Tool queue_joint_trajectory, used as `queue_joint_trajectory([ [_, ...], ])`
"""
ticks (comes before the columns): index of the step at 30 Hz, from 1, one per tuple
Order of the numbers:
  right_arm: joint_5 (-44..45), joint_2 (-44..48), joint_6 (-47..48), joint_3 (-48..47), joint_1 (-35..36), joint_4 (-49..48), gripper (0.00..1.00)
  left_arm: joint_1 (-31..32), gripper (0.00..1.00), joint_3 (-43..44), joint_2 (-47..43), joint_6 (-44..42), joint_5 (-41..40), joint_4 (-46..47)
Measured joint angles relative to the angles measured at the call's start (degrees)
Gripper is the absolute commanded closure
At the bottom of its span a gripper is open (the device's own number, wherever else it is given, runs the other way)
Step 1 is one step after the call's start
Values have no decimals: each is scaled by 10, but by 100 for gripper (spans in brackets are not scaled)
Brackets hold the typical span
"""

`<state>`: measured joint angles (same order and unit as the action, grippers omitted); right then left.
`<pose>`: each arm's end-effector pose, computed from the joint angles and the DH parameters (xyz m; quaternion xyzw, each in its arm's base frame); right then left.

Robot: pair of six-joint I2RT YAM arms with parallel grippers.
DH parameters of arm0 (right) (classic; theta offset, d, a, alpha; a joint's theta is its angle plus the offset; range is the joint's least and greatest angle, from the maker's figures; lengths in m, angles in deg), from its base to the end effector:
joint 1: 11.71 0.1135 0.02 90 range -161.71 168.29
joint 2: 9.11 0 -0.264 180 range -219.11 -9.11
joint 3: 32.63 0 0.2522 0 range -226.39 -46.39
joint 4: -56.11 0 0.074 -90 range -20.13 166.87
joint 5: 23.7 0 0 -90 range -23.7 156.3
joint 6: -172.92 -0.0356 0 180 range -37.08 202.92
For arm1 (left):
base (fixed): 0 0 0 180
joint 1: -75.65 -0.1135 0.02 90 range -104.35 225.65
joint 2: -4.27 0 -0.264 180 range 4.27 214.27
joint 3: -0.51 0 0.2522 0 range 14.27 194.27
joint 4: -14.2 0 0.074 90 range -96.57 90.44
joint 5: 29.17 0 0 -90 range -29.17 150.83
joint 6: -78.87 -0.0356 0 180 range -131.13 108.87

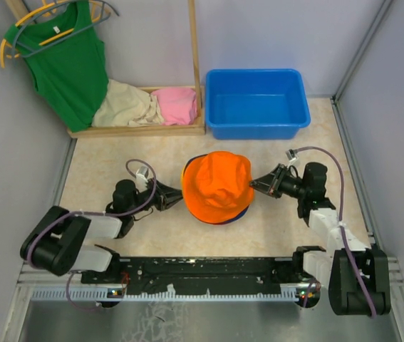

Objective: Stack the hats

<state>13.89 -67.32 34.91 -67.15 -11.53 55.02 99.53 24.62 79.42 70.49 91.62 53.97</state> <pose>0.2001 0.0288 0.1998 0.0786 0.7817 0.5386 0.3045 0.1878 -0.1031 0.1521 -0.2124 0.7340 -0.6110 0.2068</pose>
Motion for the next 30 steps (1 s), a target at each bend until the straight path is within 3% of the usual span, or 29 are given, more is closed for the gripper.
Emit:
queue_joint_trajectory([
  [6,-3,-28,6,0,0,-2,100,-22,77,-1,120,2,23,39],
  [8,-4,-31,9,0,0,-1,100,-24,61,-3,151,15,31,75],
  [10,-4,-31,12,-5,0,4,100,-26,54,-10,171,35,37,123],
  [15,-4,-33,26,-22,0,29,100,-34,44,-35,122,66,49,191],
  [17,-3,-36,30,-26,0,37,100,-39,39,-32,49,52,53,155],
  [20,-2,-41,33,-29,0,45,100,-46,34,4,-99,-4,46,-3],
  [23,-1,-41,36,-29,0,53,100,-48,34,45,-183,-47,31,-109],
  [30,3,-46,41,-31,3,57,100,-49,34,64,-160,-73,51,-168],
])
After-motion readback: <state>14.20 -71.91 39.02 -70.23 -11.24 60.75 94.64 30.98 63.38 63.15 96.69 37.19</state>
